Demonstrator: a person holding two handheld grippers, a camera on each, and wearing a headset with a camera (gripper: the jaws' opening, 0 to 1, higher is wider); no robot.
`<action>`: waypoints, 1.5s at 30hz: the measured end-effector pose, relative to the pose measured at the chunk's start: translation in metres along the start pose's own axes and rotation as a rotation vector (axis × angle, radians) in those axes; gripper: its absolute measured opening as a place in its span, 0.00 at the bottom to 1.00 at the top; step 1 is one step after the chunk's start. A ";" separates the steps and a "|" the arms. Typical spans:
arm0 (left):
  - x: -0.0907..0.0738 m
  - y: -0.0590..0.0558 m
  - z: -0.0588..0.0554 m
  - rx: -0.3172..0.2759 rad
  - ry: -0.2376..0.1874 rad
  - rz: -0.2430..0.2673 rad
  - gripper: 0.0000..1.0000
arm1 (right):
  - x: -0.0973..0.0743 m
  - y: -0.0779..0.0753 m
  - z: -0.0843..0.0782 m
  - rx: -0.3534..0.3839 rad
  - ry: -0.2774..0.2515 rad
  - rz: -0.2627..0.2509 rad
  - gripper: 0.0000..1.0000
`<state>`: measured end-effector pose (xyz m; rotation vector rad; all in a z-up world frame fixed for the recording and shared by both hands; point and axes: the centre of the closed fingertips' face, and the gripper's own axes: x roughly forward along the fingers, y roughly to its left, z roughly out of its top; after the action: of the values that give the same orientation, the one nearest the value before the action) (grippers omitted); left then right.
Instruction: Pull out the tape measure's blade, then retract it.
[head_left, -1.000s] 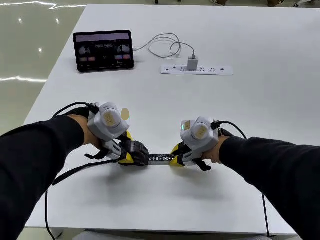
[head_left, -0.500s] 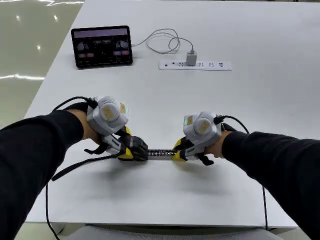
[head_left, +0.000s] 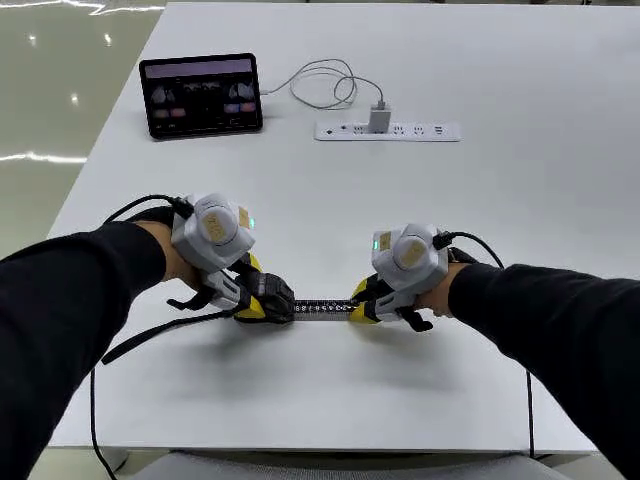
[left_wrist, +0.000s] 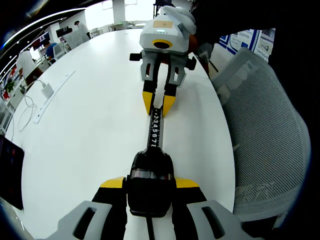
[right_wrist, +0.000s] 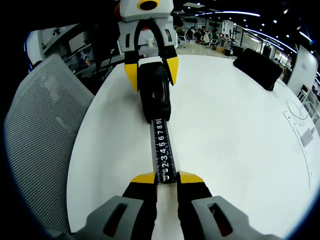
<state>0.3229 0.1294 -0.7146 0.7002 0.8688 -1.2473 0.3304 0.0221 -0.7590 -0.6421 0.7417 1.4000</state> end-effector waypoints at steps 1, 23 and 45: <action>0.000 0.000 0.000 0.000 0.000 0.000 0.30 | 0.000 0.000 -0.001 0.001 0.000 -0.001 0.10; 0.000 -0.001 -0.001 0.007 0.014 0.008 0.30 | -0.010 0.000 -0.012 0.013 0.018 -0.002 0.10; 0.000 -0.001 0.000 0.004 0.010 0.010 0.30 | -0.019 -0.001 -0.023 0.028 0.030 -0.007 0.10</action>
<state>0.3223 0.1294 -0.7153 0.7142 0.8705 -1.2380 0.3296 -0.0080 -0.7590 -0.6441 0.7806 1.3734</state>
